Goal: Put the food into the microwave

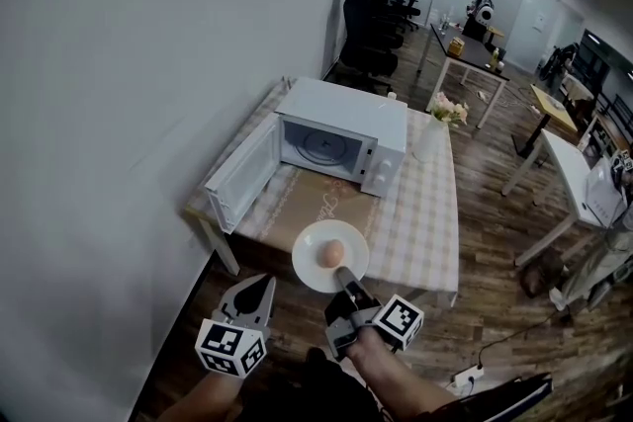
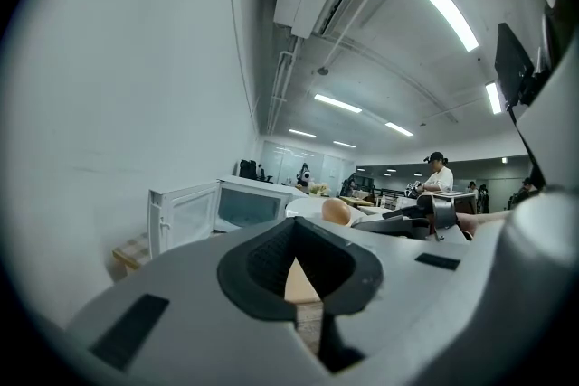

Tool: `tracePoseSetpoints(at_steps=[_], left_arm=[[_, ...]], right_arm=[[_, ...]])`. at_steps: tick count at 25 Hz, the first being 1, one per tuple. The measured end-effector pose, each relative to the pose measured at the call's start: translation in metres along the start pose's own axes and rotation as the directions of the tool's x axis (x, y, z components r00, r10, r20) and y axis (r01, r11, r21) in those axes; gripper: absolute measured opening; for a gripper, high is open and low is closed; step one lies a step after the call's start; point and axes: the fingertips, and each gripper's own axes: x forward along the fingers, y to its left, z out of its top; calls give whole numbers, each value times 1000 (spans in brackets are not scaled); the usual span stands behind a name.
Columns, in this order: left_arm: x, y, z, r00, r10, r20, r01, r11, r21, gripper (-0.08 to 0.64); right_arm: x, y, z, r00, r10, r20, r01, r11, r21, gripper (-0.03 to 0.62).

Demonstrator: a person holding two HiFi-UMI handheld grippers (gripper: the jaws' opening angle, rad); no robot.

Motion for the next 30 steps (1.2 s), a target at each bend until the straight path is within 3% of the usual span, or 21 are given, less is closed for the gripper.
tracePoseSetpoints(at_steps=[14, 30], left_arm=[[84, 47, 16, 999, 3, -35, -2, 1000, 12, 8], [199, 99, 10, 994, 19, -110, -20, 1000, -9, 8]], right_arm=[[83, -19, 41, 999, -35, 5, 35, 999, 35, 25], [185, -67, 107, 996, -85, 10, 84, 993, 88, 25]])
